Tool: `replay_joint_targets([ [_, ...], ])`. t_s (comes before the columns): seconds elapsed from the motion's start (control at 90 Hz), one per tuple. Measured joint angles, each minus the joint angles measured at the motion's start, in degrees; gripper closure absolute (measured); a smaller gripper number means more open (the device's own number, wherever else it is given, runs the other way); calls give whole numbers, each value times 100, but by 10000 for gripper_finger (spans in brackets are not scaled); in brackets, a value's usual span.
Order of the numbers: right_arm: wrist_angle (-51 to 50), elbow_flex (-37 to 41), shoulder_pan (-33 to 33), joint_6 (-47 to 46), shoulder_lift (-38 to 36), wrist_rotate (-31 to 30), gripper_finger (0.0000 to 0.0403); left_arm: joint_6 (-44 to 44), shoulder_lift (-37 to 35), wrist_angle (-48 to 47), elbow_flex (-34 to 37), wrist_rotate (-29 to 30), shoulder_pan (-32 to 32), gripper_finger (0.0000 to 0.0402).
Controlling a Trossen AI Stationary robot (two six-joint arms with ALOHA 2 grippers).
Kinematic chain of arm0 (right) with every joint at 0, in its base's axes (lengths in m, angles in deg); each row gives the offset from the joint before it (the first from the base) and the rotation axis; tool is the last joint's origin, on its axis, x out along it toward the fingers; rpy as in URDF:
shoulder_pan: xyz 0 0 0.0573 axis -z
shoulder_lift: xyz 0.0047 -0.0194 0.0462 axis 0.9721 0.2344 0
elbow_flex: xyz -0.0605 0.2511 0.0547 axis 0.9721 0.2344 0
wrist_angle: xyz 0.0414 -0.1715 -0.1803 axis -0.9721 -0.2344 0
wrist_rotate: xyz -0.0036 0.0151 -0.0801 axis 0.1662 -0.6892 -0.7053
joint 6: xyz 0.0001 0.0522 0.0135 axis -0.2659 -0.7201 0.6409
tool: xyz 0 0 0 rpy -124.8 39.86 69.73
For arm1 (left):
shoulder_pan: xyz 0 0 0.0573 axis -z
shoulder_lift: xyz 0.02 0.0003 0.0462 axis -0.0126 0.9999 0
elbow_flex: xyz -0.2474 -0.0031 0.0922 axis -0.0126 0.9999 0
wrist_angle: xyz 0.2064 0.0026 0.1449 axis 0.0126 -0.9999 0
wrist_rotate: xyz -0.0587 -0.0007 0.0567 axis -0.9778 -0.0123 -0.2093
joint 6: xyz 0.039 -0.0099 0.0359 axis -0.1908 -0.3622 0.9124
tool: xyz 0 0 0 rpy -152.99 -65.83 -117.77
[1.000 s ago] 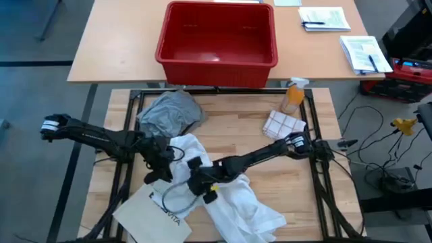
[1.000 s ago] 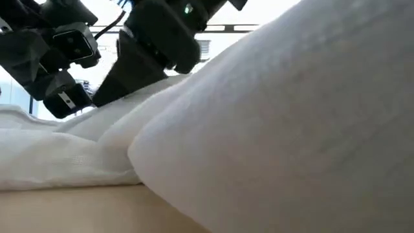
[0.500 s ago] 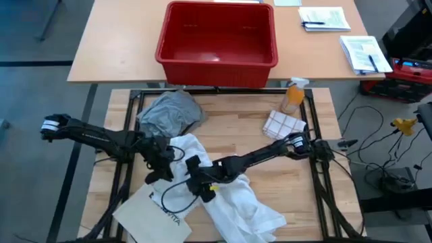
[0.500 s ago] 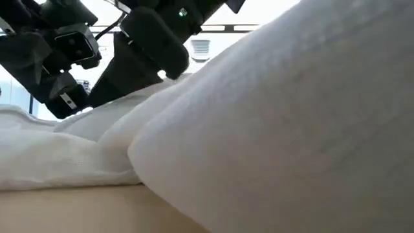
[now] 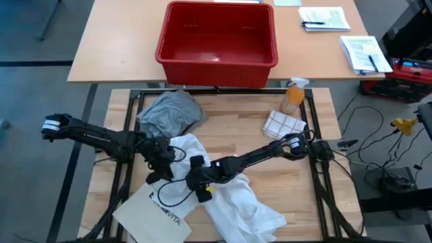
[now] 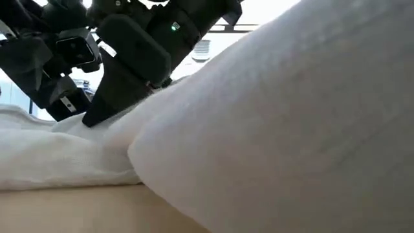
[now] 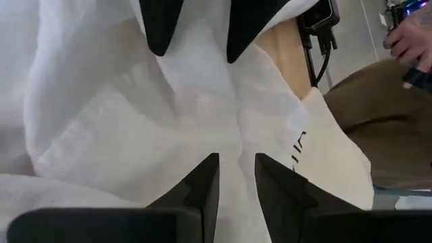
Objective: Fold laundry
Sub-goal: Fold the white long sleeve shirt
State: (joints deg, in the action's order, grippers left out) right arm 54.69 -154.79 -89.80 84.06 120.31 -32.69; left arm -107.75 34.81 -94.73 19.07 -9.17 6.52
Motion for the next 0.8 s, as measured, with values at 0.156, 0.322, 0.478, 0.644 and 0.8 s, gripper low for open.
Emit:
replay_joint_targets([
  [0.156,-30,-134,143,-371,-4,311,121,1,0,2,0,39,0,323],
  [0.322,-25,-387,157,-292,-4,339,135,3,0,0,0,39,0,323],
  [0.478,-34,-467,150,-133,-2,706,146,22,0,0,0,87,0,323],
  [0.644,-131,-363,152,222,-2,558,151,63,-2,1,0,127,0,323],
  [0.8,-245,-334,150,363,11,544,145,119,-2,0,0,133,0,323],
])
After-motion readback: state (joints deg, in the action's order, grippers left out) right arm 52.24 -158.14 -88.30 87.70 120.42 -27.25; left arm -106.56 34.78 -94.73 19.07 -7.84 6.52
